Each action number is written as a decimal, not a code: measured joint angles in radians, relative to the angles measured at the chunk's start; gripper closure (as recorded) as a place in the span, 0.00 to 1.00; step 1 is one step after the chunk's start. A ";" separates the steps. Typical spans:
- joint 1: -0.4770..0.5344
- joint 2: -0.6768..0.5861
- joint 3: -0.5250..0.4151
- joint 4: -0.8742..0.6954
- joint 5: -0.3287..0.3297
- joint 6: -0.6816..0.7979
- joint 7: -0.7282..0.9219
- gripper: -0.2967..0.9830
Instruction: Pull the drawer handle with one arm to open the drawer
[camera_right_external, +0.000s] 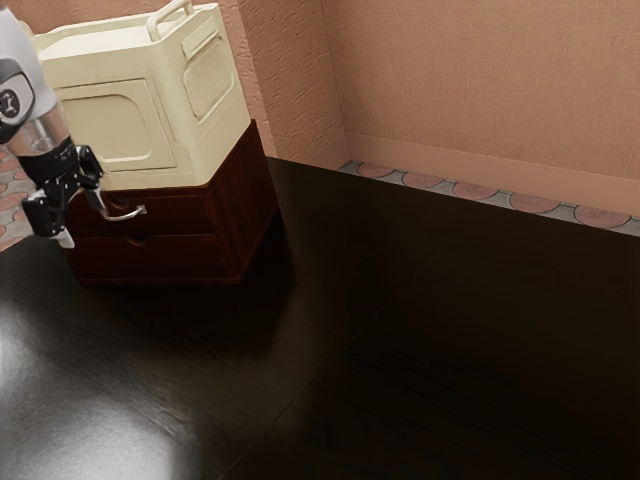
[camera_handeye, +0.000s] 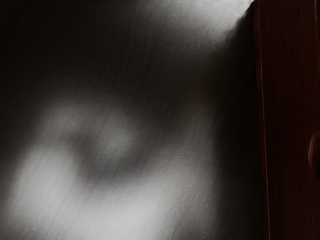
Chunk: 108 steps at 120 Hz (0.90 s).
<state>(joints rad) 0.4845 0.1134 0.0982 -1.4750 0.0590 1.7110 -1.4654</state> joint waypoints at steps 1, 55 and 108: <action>0.001 0.002 0.000 0.000 0.000 0.004 -0.004 0.23; 0.014 0.054 0.000 -0.033 -0.002 0.158 -0.134 0.23; 0.014 0.078 -0.006 -0.060 -0.009 0.265 -0.187 0.23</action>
<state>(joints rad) 0.4982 0.1916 0.0920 -1.5347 0.0496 1.9756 -1.6528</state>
